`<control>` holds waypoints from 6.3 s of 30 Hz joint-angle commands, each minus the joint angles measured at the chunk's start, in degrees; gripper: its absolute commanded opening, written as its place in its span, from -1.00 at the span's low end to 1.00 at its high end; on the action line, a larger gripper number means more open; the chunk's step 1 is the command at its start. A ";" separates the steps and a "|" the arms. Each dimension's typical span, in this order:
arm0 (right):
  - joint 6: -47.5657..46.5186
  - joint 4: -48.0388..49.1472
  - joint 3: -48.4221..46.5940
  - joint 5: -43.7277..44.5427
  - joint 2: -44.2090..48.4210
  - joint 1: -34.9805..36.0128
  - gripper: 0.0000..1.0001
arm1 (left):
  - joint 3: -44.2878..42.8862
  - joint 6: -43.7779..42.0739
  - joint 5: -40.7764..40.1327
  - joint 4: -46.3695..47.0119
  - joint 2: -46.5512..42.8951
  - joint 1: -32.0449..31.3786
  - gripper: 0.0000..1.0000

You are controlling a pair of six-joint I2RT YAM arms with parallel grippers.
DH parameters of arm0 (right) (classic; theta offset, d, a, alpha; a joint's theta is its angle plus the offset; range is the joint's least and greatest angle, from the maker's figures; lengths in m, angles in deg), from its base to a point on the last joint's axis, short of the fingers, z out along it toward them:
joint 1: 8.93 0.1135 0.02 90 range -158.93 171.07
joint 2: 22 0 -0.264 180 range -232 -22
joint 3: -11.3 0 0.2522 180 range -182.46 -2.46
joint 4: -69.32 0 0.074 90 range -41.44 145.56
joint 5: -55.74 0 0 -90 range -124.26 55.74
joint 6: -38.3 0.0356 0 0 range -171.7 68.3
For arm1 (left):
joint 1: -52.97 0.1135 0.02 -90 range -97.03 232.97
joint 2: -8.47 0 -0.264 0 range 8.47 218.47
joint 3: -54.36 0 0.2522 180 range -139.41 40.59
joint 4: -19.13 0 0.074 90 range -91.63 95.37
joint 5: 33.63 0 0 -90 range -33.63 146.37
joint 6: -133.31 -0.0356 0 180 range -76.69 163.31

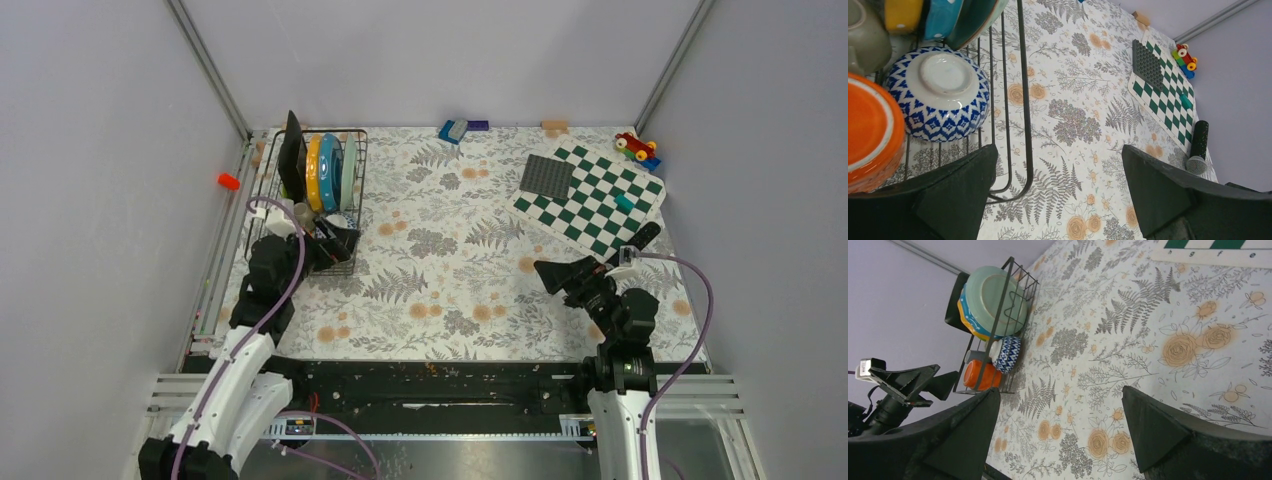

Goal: Unload the mixed dishes from the dish rack
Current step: Pick up the plate from the dish rack.

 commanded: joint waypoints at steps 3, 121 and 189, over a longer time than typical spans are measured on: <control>-2.09 3.75 -2.51 -1.42 -4.86 0.23 0.97 | -4.31 -0.89 2.82 9.19 7.87 0.35 0.97; -10.15 4.33 -6.50 3.62 -18.68 0.23 0.97 | -74.76 -17.95 -4.22 -28.50 77.83 -1.15 -0.01; -9.36 4.30 -7.96 1.85 -17.76 0.23 0.97 | -80.83 -21.08 -3.41 -27.02 58.65 -1.48 -1.00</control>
